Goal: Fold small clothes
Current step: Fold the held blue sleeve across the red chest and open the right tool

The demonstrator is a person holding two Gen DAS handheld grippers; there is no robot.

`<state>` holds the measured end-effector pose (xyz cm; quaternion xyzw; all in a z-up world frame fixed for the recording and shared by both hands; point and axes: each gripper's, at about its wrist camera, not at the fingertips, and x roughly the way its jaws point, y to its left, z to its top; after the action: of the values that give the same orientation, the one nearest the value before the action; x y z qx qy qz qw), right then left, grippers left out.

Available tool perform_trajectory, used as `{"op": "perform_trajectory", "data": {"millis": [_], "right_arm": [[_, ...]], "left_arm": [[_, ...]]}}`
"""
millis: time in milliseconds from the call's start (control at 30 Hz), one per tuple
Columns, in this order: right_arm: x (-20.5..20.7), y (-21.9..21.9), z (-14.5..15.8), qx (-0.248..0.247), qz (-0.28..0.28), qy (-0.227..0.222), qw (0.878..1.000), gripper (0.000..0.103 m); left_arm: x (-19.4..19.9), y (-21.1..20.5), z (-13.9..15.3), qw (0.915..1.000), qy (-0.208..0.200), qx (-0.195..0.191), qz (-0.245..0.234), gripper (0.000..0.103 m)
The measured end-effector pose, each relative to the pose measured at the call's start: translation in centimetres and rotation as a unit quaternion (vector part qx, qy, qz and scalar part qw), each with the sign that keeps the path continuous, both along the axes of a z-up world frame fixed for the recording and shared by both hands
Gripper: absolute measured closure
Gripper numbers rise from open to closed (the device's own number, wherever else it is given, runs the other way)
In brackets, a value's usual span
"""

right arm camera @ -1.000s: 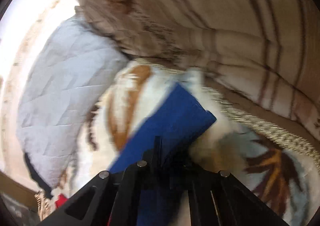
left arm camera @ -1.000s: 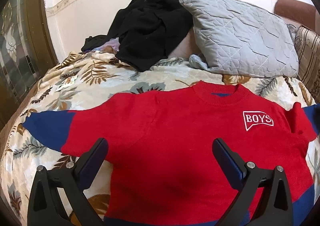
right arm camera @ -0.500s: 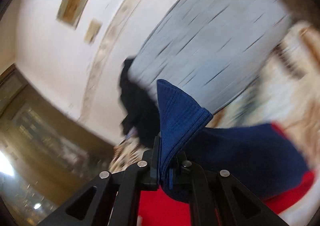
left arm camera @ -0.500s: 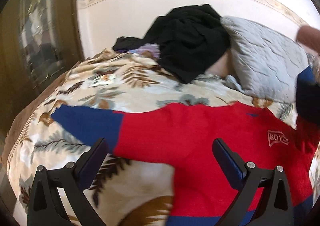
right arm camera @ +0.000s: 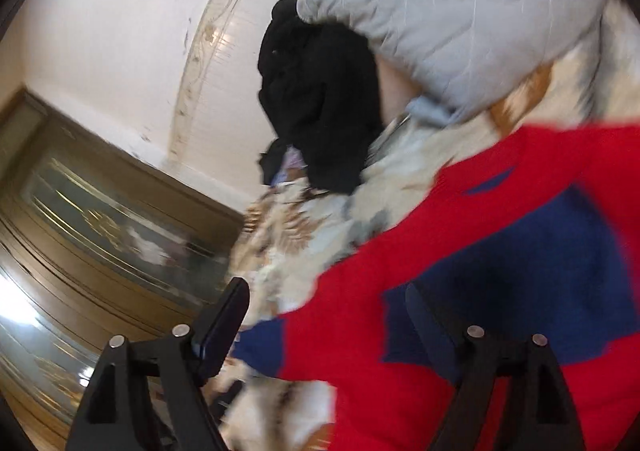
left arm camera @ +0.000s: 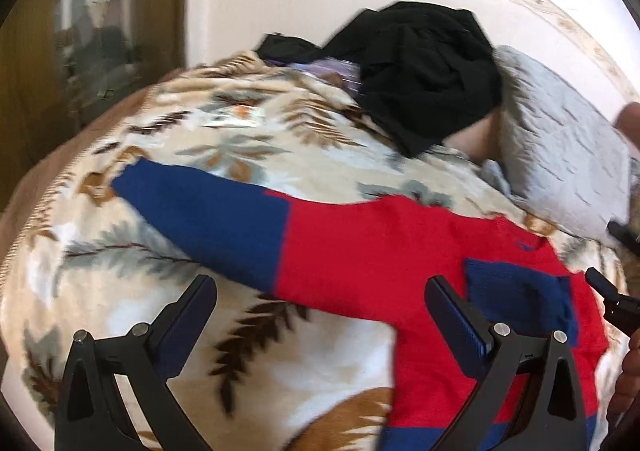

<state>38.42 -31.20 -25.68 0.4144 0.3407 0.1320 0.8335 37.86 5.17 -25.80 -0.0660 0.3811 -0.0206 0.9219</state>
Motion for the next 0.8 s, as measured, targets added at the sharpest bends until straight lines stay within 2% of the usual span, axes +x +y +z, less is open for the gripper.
{"op": "perform_trajectory", "data": {"millis": [67, 100, 167, 233, 367, 433, 567, 667, 800], "right_arm": [[-1.7, -2.1, 0.5, -0.043, -0.008, 0.006, 0.999, 0.038], [-2.5, -2.8, 0.8, -0.058, -0.011, 0.007, 0.998, 0.042], [-4.7, -6.2, 0.5, -0.094, -0.033, 0.012, 0.995, 0.067], [-6.2, -9.3, -0.1, -0.093, -0.06, 0.025, 0.994, 0.067], [-9.4, -15.7, -2.7, -0.042, -0.124, 0.044, 0.99, 0.067], [-9.4, -17.2, -4.2, -0.018, -0.14, 0.056, 0.988, 0.067], [-8.5, -18.5, -7.1, 0.024, -0.129, 0.081, 0.988, 0.067], [-6.7, -17.7, -9.7, 0.046, -0.091, 0.133, 0.986, 0.066], [-6.2, -17.2, -9.5, 0.043, -0.077, 0.13, 0.988, 0.066]], "left_arm": [[0.2, -1.9, -0.2, 0.9993, 0.006, -0.011, -0.035, 0.0], [0.4, -3.0, -0.3, 0.9982, 0.014, -0.021, -0.054, 0.0], [1.0, -4.9, -0.8, 0.9947, 0.034, -0.047, -0.085, 0.0], [1.8, -6.6, -1.3, 0.9905, 0.049, -0.073, -0.106, 0.0], [3.5, -9.4, -2.7, 0.9813, 0.083, -0.105, -0.138, 0.021], [4.1, -10.4, -3.5, 0.9789, 0.097, -0.106, -0.145, 0.023], [4.9, -11.8, -4.6, 0.9794, 0.106, -0.088, -0.147, 0.023], [5.7, -12.7, -5.5, 0.9785, 0.121, -0.081, -0.147, 0.023], [6.5, -13.6, -7.0, 0.9726, 0.142, -0.094, -0.158, 0.023]]}}
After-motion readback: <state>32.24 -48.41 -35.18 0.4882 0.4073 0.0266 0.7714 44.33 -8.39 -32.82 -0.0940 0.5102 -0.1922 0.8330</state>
